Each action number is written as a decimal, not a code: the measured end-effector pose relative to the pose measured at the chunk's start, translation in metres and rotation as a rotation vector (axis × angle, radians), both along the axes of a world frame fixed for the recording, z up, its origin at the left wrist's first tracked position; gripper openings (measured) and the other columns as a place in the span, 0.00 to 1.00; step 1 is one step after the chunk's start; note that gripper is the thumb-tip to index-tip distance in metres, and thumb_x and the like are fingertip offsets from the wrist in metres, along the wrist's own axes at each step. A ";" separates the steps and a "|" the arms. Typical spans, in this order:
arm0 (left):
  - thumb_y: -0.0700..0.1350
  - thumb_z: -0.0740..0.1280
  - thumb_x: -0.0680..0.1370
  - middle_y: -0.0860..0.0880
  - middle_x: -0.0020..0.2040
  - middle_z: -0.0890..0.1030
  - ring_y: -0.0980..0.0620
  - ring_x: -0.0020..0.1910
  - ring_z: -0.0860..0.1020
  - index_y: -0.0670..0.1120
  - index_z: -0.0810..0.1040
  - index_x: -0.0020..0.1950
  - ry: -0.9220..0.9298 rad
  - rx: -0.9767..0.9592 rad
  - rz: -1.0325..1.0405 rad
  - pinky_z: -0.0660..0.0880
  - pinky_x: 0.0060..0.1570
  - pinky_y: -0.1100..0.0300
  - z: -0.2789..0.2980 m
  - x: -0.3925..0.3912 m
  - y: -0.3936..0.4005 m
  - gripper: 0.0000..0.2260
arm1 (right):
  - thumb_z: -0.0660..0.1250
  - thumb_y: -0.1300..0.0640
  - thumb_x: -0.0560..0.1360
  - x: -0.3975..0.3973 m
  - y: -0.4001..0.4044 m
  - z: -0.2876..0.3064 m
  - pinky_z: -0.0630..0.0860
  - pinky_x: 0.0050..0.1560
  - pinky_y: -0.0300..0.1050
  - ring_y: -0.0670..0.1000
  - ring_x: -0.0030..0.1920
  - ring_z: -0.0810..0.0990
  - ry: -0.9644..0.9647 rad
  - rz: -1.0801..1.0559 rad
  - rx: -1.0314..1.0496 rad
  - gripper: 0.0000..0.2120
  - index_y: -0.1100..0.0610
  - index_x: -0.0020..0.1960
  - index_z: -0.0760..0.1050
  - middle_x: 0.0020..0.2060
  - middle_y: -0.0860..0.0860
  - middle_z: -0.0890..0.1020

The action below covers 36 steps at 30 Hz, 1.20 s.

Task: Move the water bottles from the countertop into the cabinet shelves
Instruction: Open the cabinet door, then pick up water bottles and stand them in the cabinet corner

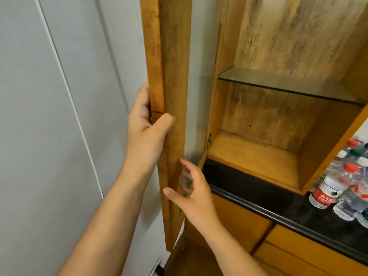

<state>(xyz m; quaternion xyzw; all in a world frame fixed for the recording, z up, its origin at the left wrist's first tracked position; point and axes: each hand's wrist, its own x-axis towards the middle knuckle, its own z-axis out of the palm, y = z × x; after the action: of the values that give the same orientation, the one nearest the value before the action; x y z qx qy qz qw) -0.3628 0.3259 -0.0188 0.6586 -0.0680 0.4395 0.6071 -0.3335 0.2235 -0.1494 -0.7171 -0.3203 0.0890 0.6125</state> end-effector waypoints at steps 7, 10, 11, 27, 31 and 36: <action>0.32 0.59 0.68 0.56 0.43 0.79 0.60 0.43 0.77 0.52 0.74 0.52 -0.005 -0.097 0.133 0.74 0.42 0.66 0.001 -0.005 0.024 0.19 | 0.71 0.47 0.69 -0.007 0.021 -0.007 0.71 0.65 0.44 0.39 0.68 0.64 0.040 0.129 -0.059 0.30 0.23 0.58 0.59 0.68 0.34 0.62; 0.32 0.58 0.70 0.54 0.48 0.79 0.61 0.47 0.78 0.46 0.72 0.58 0.006 -0.106 0.162 0.74 0.46 0.66 0.000 -0.006 0.033 0.19 | 0.70 0.46 0.69 -0.010 0.029 -0.010 0.71 0.65 0.46 0.41 0.68 0.64 0.064 0.174 -0.083 0.30 0.22 0.58 0.57 0.68 0.33 0.61; 0.32 0.58 0.71 0.52 0.51 0.79 0.60 0.49 0.78 0.42 0.71 0.61 0.015 -0.101 0.174 0.73 0.48 0.65 0.000 -0.007 0.035 0.20 | 0.70 0.46 0.69 -0.010 0.031 -0.011 0.71 0.65 0.46 0.41 0.68 0.64 0.079 0.190 -0.086 0.30 0.21 0.58 0.57 0.67 0.32 0.60; 0.31 0.58 0.70 0.38 0.71 0.66 0.45 0.71 0.65 0.38 0.58 0.72 0.063 -0.045 0.309 0.63 0.70 0.45 -0.018 -0.021 0.043 0.30 | 0.69 0.49 0.71 -0.017 0.046 -0.027 0.68 0.68 0.52 0.46 0.71 0.61 0.132 0.251 -0.127 0.31 0.27 0.65 0.58 0.69 0.33 0.57; 0.28 0.57 0.69 0.38 0.72 0.62 0.45 0.73 0.62 0.39 0.54 0.73 0.016 0.019 0.355 0.62 0.70 0.43 -0.031 -0.027 0.033 0.33 | 0.69 0.48 0.71 -0.016 0.039 -0.036 0.68 0.66 0.44 0.43 0.69 0.63 0.151 0.243 -0.115 0.29 0.25 0.63 0.60 0.67 0.33 0.61; 0.27 0.60 0.66 0.34 0.73 0.55 0.43 0.75 0.54 0.33 0.58 0.72 -0.005 0.268 0.551 0.53 0.74 0.49 -0.057 -0.028 0.006 0.33 | 0.68 0.49 0.72 -0.020 0.015 -0.050 0.66 0.49 0.26 0.34 0.61 0.70 0.196 0.152 -0.134 0.21 0.28 0.57 0.66 0.55 0.27 0.72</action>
<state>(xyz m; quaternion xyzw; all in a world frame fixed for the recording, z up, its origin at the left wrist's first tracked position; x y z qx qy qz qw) -0.3908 0.3321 -0.0763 0.7255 0.0545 0.5762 0.3724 -0.3535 0.2388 -0.1993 -0.7179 -0.3059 0.2258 0.5832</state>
